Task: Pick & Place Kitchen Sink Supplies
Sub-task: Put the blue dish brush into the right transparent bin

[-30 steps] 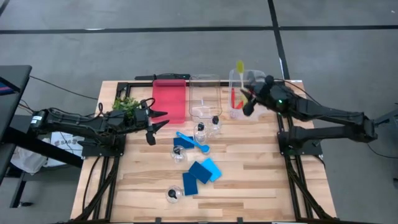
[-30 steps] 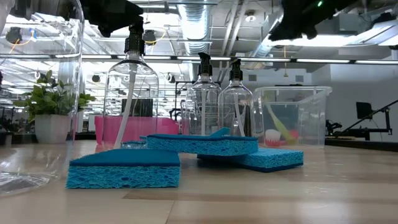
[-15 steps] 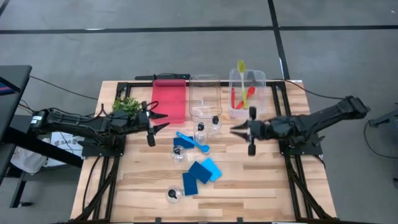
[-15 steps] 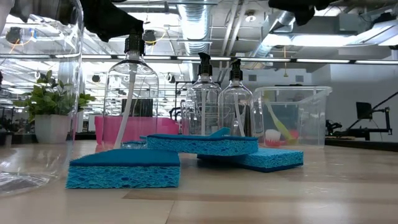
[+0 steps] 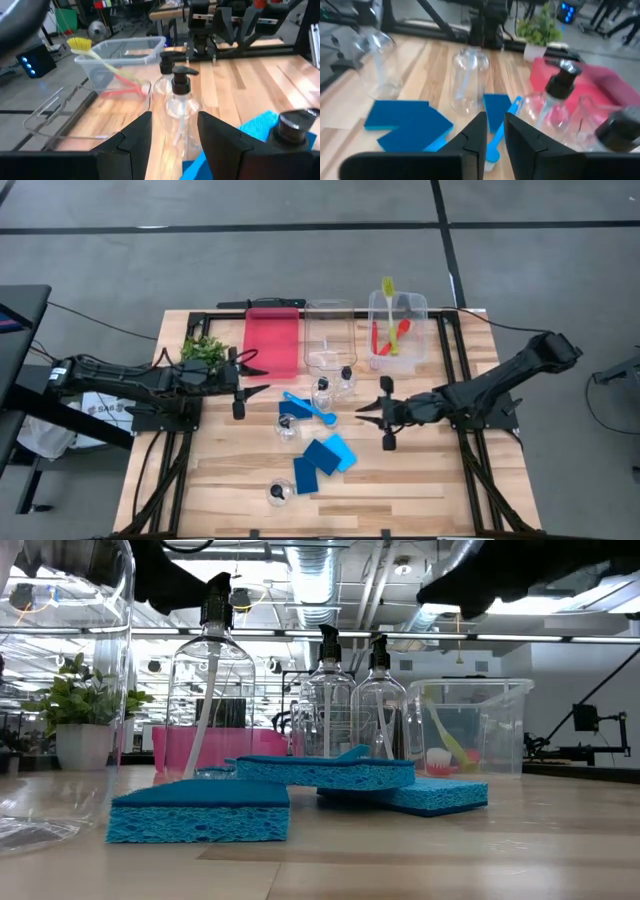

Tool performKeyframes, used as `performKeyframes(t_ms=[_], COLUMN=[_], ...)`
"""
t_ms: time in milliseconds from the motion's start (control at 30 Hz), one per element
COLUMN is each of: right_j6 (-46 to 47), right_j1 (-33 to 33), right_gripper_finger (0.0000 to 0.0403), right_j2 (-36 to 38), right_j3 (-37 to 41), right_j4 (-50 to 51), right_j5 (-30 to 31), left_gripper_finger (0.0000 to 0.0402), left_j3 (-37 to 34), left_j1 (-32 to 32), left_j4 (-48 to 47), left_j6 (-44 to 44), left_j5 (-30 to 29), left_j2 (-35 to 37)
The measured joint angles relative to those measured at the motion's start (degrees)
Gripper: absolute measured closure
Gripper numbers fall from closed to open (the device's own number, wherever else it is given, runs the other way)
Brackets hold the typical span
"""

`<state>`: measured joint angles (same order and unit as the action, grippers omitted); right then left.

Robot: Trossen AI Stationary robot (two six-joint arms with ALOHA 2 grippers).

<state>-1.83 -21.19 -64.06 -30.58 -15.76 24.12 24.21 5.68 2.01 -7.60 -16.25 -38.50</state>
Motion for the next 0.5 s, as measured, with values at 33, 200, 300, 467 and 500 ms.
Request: performKeyframes(t_ms=[33, 200, 300, 467, 500], right_j6=[0.83, 4.85, 6.41, 6.45, 6.43], right_j1=[0.36, 2.42, 4.11, 6.11, 6.53], right_gripper_finger=[0.0333, 0.0278, 0.024, 0.0193, 0.0186], right_j2=[-1.01, -6.45, -10.27, -16.83, -18.06], right_j3=[-0.01, -0.09, -0.09, -0.11, -0.11], right_j4=[-0.09, -0.56, -2.46, -8.38, -9.09], right_j5=[-0.04, -0.06, -0.08, -0.7, -1.14], left_gripper_finger=[0.024, 0.024, 0.024, 0.024, 0.024], left_j3=[0.0, 0.0, 0.0, 0.0, 0.0], left_j1=[-0.01, -0.01, -0.01, -0.01, -0.01], left_j4=[-0.91, -1.36, -1.58, -1.58, -1.58], left_j6=[0.2, 0.57, 0.59, 0.59, 0.59], left_j5=[0.0, 0.02, 0.08, 0.15, 0.15], left_j2=[0.39, 1.18, 1.14, 1.14, 1.11])
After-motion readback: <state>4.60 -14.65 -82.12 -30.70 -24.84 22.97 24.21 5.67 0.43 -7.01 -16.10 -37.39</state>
